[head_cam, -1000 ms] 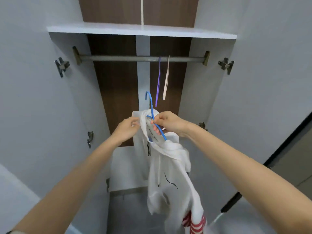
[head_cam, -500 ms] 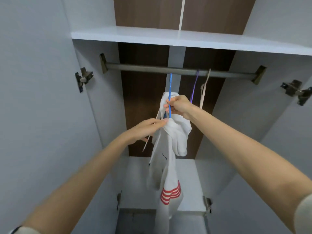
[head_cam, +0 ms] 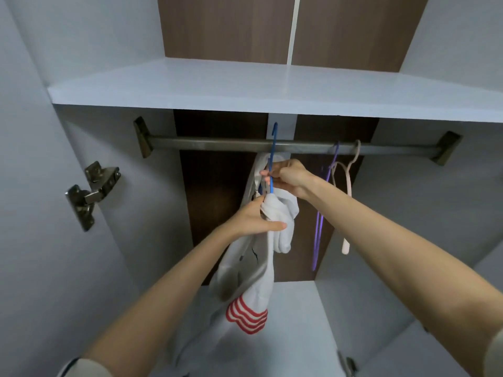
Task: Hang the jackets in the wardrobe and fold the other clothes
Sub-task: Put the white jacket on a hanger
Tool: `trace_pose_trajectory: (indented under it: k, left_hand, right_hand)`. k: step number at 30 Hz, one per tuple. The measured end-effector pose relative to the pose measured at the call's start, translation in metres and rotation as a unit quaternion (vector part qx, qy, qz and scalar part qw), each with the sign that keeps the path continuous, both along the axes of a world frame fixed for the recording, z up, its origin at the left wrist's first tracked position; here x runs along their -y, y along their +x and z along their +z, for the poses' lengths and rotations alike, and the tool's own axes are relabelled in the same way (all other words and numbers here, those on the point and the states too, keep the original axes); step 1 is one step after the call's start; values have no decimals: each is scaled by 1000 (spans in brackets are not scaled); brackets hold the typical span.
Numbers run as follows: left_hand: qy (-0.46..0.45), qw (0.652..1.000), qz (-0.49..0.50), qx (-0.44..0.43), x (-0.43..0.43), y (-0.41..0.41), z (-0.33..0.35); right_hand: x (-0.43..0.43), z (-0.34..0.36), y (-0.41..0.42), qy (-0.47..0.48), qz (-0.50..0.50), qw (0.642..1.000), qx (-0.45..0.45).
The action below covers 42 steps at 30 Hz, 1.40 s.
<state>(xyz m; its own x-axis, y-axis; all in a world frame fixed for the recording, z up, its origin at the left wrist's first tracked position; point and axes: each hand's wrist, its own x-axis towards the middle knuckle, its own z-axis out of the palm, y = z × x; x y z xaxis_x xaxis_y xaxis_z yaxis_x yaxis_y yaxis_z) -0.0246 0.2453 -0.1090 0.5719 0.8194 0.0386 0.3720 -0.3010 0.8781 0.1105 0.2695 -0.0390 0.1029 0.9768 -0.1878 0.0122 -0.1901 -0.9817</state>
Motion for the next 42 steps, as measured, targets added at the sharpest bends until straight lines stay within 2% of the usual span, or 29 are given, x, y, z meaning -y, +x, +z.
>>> trace_pose_trajectory:
  k: [11,14,17,20,23,28,35,42]
  left_hand:
    - [-79,997,7,-21,-14,0,-35]
    - [-98,995,16,-12,-5,6,-33]
    - [-86,995,36,-29,8,9,-28]
    - [-30,993,84,-83,24,8,-18]
    - [15,988,126,-88,45,5,-2]
    - [40,986,148,-64,101,-4,16]
    - [59,980,174,-79,204,-3,0]
    - [71,974,124,-176,294,4,-29]
  right_hand:
    - [-15,-32,-1,-8,21,998,63]
    - [-9,-28,3,-4,35,990,138]
    - [5,-22,10,-4,50,981,187]
    - [28,-17,20,29,33,975,219]
    - [60,-13,30,80,15,970,229]
    - [129,-17,49,146,4,955,258]
    - [248,-56,71,159,5,940,303]
    - [364,-90,89,116,27,923,365]
